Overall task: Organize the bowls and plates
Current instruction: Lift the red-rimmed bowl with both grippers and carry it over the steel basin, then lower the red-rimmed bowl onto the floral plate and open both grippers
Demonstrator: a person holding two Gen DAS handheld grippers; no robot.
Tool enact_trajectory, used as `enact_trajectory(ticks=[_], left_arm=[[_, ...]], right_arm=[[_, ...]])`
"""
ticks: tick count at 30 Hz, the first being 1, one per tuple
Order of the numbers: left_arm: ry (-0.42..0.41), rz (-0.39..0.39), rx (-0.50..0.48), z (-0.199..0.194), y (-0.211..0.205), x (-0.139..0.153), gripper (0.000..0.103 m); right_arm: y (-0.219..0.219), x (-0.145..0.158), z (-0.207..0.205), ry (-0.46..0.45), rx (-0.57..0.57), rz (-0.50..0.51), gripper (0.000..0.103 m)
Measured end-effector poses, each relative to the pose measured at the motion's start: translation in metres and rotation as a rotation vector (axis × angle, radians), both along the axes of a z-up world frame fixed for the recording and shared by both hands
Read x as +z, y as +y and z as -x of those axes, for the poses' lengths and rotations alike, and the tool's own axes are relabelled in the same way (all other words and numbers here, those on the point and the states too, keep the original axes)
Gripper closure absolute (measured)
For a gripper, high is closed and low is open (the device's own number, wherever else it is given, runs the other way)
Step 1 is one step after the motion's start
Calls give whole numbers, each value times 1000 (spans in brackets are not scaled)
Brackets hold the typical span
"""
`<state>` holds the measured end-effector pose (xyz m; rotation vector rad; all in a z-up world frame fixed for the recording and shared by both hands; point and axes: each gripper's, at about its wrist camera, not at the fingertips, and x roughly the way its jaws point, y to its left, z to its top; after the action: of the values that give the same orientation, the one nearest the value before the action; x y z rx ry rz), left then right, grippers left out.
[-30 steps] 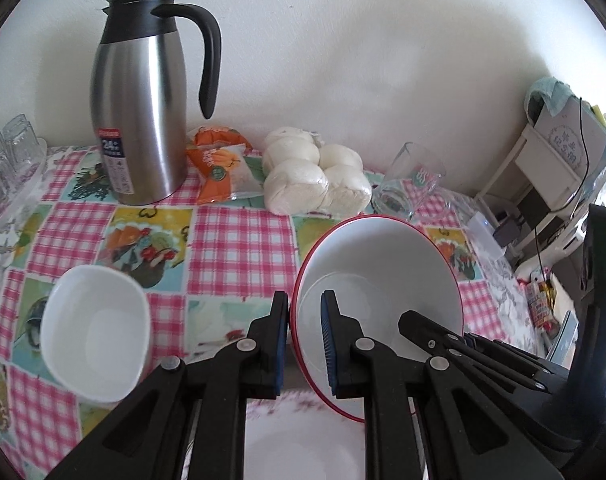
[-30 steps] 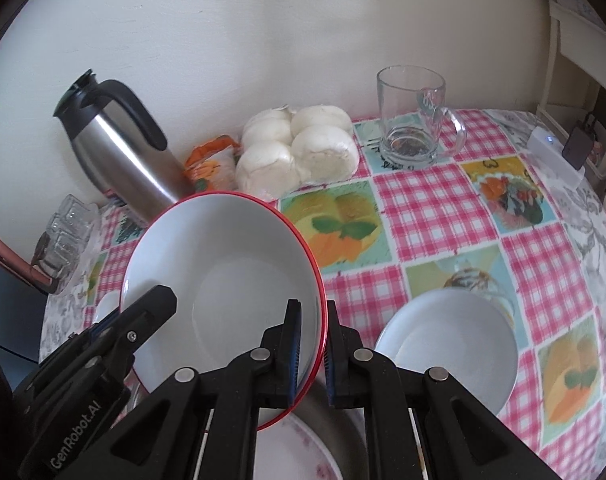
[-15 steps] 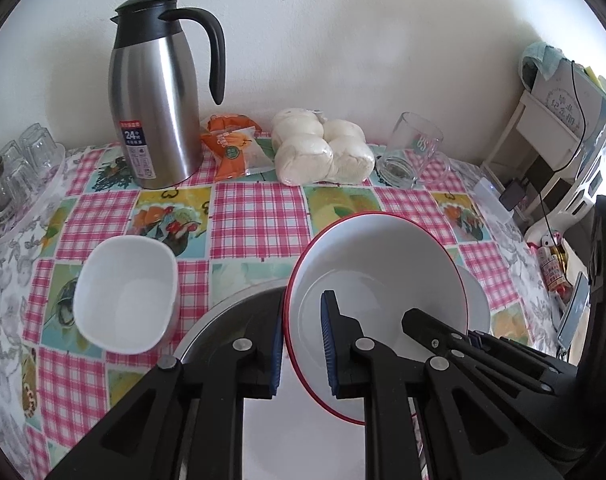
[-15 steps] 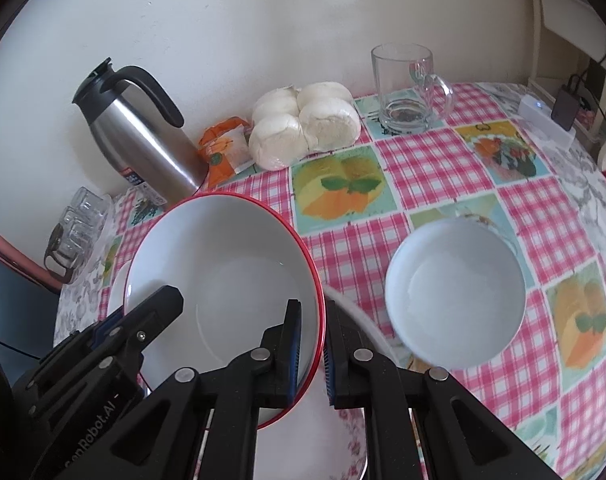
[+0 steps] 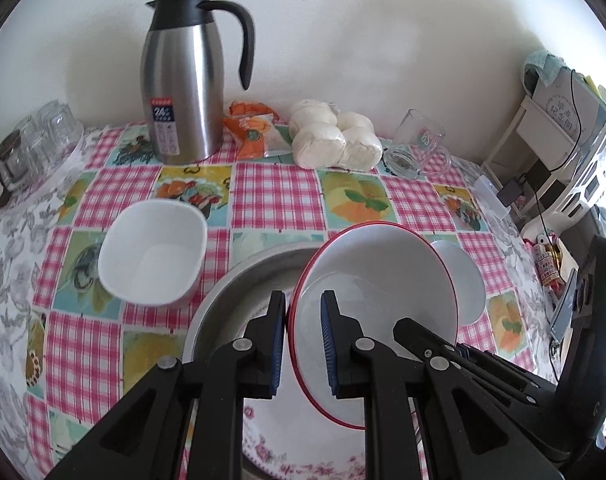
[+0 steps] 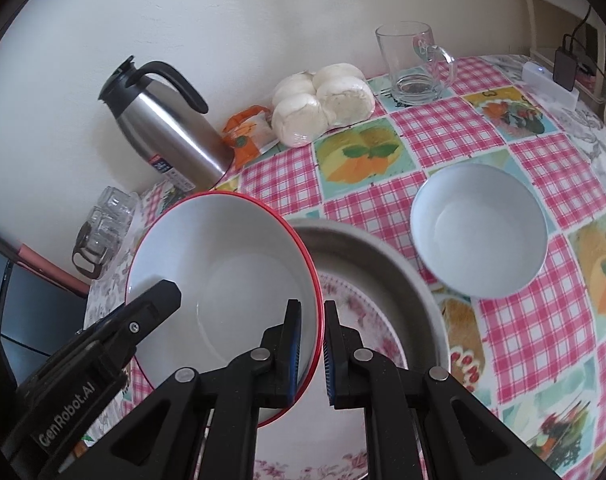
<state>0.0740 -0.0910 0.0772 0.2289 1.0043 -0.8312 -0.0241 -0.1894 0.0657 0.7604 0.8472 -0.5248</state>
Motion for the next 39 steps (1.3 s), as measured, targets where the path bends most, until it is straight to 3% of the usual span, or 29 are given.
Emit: enact_trajectory(ticks=[6,13,31,39], left_arm=[[44,0,33,1,19,-12,87],[68,-29,49,10,28,-25,87],[81,-78,55,13,20,-33,86],[107,-89,66,11,21,-38,86]], right_arm=[[15,-8,9,-36,7,-26,92],[22,-17,15,-12,-4,-61,92],[23,-35,24,28,-12,-146,91],[21,-33,24,29,-14,-138,89]])
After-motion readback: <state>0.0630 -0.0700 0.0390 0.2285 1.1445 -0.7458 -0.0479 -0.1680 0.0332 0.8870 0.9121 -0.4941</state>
